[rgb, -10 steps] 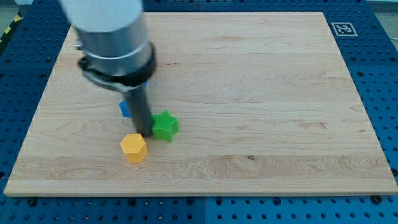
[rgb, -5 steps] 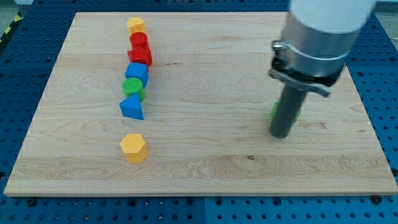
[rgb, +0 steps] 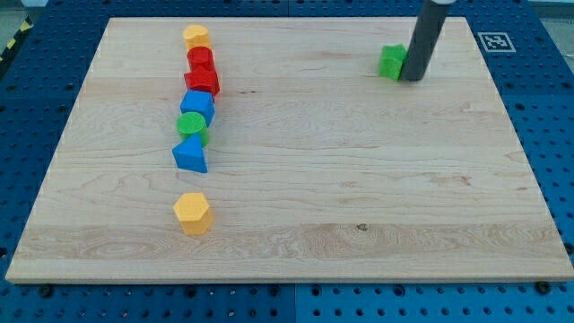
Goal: Slide the green star to the top right
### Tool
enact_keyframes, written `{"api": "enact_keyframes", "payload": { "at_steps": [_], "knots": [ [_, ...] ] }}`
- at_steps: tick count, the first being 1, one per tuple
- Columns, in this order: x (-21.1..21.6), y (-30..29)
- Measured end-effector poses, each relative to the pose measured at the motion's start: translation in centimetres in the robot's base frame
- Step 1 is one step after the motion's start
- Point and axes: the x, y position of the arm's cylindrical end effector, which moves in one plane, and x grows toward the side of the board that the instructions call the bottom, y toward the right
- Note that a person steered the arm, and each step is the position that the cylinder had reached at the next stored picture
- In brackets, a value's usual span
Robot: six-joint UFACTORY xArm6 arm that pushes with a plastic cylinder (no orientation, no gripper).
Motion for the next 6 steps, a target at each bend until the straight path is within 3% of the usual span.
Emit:
{"api": "enact_keyframes", "payload": {
  "at_steps": [2, 3, 4, 6],
  "knots": [
    [2.7, -3.0],
    [0.0, -7.5],
    [-1.8, -7.2],
    [0.0, -0.7]
  ]
}}
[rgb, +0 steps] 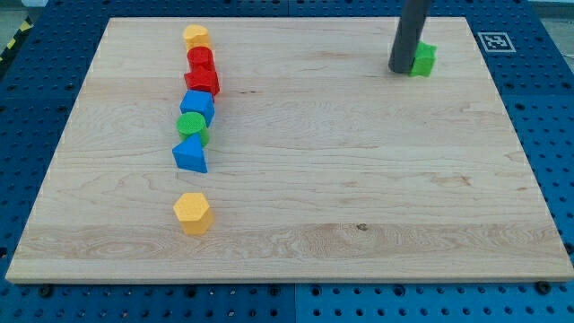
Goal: Slide the green star to the top right
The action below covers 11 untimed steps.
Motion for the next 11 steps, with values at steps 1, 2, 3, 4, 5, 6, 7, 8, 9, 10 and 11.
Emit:
{"api": "enact_keyframes", "payload": {
  "at_steps": [1, 2, 3, 4, 5, 6, 7, 8, 9, 10, 11],
  "knots": [
    [0.4, 0.6],
    [2.2, 1.4],
    [2.3, 2.2],
    [0.8, 3.2],
    [-0.8, 3.7],
    [-2.2, 4.6],
    [-2.9, 6.0],
    [-3.9, 7.8],
    [-4.7, 9.5],
    [-4.8, 10.1],
    [-1.6, 9.7]
  ]
}}
